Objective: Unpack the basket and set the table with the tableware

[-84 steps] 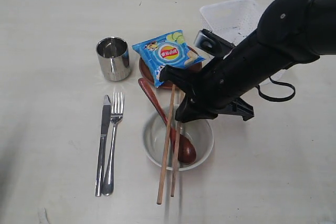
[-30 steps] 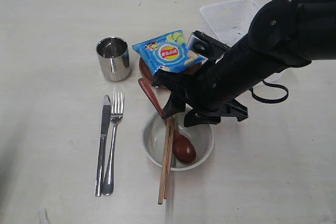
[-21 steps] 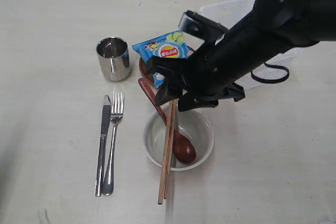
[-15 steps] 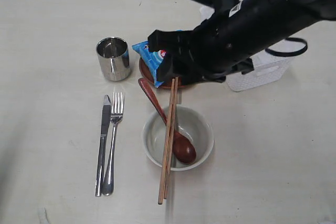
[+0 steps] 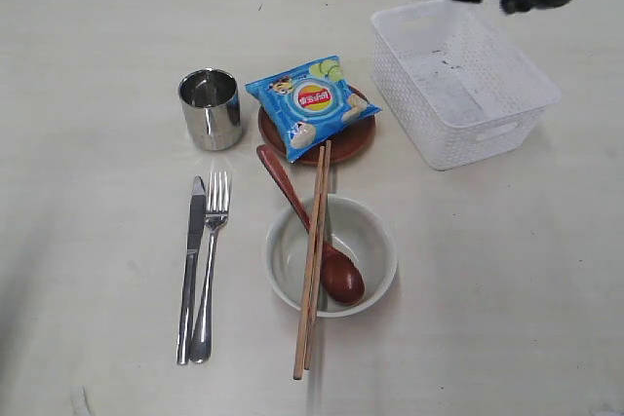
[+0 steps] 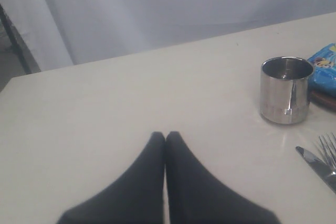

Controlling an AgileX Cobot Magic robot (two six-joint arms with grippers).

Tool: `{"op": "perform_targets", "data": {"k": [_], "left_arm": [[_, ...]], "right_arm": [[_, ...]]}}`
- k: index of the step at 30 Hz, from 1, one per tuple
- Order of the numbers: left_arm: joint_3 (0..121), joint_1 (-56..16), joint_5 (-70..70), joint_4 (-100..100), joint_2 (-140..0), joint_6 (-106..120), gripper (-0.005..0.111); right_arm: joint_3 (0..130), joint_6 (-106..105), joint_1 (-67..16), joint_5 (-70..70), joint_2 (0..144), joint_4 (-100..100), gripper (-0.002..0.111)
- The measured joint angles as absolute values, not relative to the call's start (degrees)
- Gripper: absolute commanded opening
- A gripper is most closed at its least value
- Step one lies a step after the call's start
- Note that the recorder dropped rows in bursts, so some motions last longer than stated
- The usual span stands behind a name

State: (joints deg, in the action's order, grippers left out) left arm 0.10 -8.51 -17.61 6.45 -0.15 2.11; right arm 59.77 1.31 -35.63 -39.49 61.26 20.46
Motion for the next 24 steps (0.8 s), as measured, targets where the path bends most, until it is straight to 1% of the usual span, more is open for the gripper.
{"op": "perform_targets", "data": {"k": [3, 4, 24], "left_arm": [[0.10, -8.51, -17.61, 6.45, -0.15, 2.11, 0.000], [0.10, -8.51, -17.61, 6.45, -0.15, 2.11, 0.000], [0.10, -8.51, -17.61, 6.45, -0.15, 2.11, 0.000]], "right_arm": [[59.77, 1.31, -35.63, -39.49, 55.29, 18.16, 0.003], [59.77, 1.31, -35.63, -39.49, 53.33, 17.53, 0.000], [59.83, 1.31, -35.63, -40.53, 20.00, 15.53, 0.000]]}}
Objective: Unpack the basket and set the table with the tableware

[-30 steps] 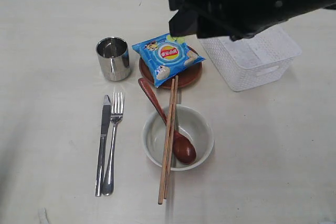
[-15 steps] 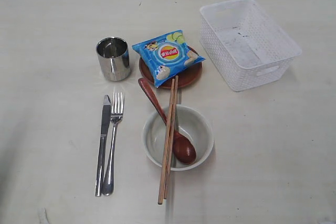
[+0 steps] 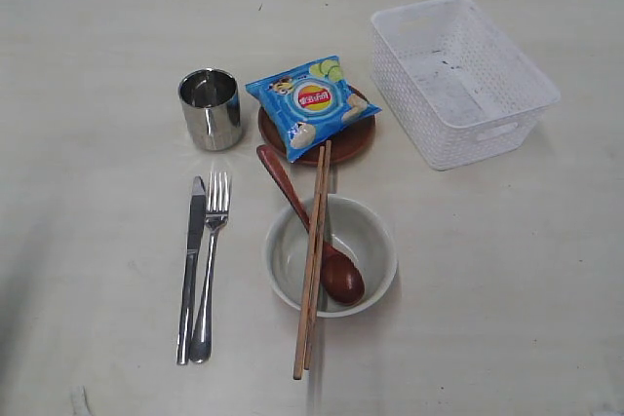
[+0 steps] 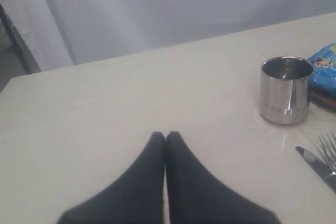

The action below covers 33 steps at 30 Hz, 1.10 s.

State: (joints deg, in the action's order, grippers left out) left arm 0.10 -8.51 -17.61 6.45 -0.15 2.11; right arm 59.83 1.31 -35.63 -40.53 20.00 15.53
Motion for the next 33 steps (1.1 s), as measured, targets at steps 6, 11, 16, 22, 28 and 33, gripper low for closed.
{"op": "perform_targets", "data": {"k": [6, 11, 16, 22, 28, 33], "left_arm": [[0.10, -8.51, -17.61, 6.45, -0.15, 2.11, 0.000], [0.10, -8.51, -17.61, 6.45, -0.15, 2.11, 0.000], [0.10, -8.51, -17.61, 6.45, -0.15, 2.11, 0.000], [0.10, -8.51, -17.61, 6.45, -0.15, 2.11, 0.000], [0.10, -8.51, -17.61, 6.45, -0.15, 2.11, 0.000], [0.10, -8.51, -17.61, 6.45, -0.15, 2.11, 0.000]], "right_arm": [[59.91, 1.31, -35.63, -40.53, 12.18, 15.53, 0.000], [56.82, 1.31, -34.66, -40.53, 7.04, 15.28, 0.000], [51.01, 0.49, -26.34, -35.58, 0.87, 10.11, 0.000], [41.30, -1.13, -14.71, -19.76, -0.03, 7.43, 0.000], [36.01, -2.28, -8.47, -12.05, 0.07, 3.22, 0.000], [32.47, -2.54, -6.46, -8.86, 0.07, 0.35, 0.000]]}}
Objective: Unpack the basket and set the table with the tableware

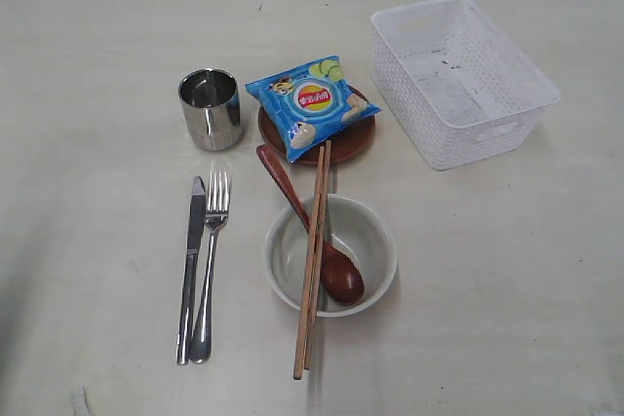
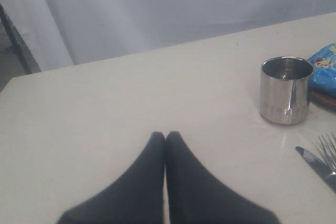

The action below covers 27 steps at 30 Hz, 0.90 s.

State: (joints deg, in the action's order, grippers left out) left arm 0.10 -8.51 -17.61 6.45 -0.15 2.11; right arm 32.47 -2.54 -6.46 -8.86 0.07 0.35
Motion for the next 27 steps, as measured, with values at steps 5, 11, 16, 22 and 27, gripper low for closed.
{"op": "perform_targets", "data": {"k": [5, 11, 16, 22, 27], "left_arm": [[0.10, -8.51, -17.61, 6.45, -0.15, 2.11, 0.000], [0.10, -8.51, -17.61, 6.45, -0.15, 2.11, 0.000], [0.10, -8.51, -17.61, 6.45, -0.15, 2.11, 0.000], [0.10, -8.51, -17.61, 6.45, -0.15, 2.11, 0.000], [0.10, -8.51, -17.61, 6.45, -0.15, 2.11, 0.000]], "right_arm": [[25.82, -2.54, -6.46, -8.35, 0.17, -0.91, 0.000], [13.63, -2.62, -6.46, -8.35, 0.27, -0.99, 0.000], [6.15, -2.62, -6.46, -8.35, 0.27, -1.13, 0.000], [0.83, -2.76, -6.46, -8.35, 0.27, -2.45, 0.000], [0.17, -4.28, -5.83, -11.22, 0.27, -2.69, 0.000]]}}
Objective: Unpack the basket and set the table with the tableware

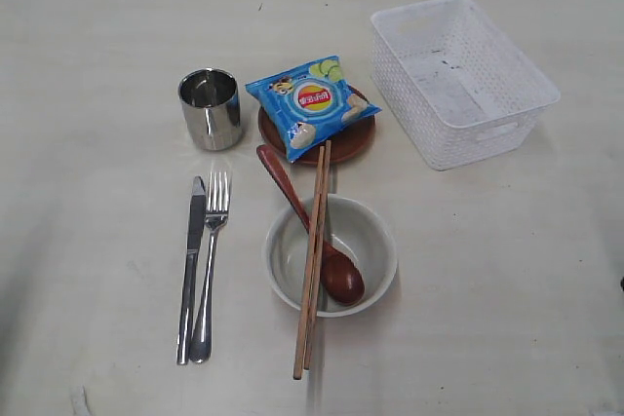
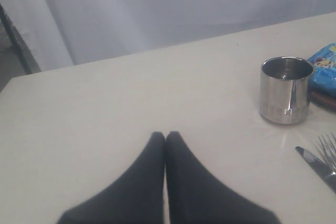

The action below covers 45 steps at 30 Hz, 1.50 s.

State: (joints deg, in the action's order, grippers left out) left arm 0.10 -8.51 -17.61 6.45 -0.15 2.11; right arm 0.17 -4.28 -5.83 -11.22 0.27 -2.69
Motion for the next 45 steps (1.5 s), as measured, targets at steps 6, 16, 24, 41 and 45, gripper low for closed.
{"op": "perform_targets", "data": {"k": [6, 16, 24, 41, 45], "left_arm": [[0.10, -8.51, -17.61, 6.45, -0.15, 2.11, 0.000], [0.10, -8.51, -17.61, 6.45, -0.15, 2.11, 0.000], [0.10, -8.51, -17.61, 6.45, -0.15, 2.11, 0.000], [0.10, -8.51, -17.61, 6.45, -0.15, 2.11, 0.000], [0.10, -8.51, -17.61, 6.45, -0.15, 2.11, 0.000]], "right_arm": [[0.17, -5.50, -2.64, -14.73, 0.27, -3.73, 0.000], [0.17, -5.45, -3.89, -18.66, 0.27, -3.85, 0.000], [0.17, -5.45, -4.82, -18.66, 0.27, -3.85, 0.000], [0.17, -4.49, -4.82, -18.77, 0.27, -3.85, 0.000], [0.17, -4.49, -4.82, -18.77, 0.27, -3.85, 0.000]]}}
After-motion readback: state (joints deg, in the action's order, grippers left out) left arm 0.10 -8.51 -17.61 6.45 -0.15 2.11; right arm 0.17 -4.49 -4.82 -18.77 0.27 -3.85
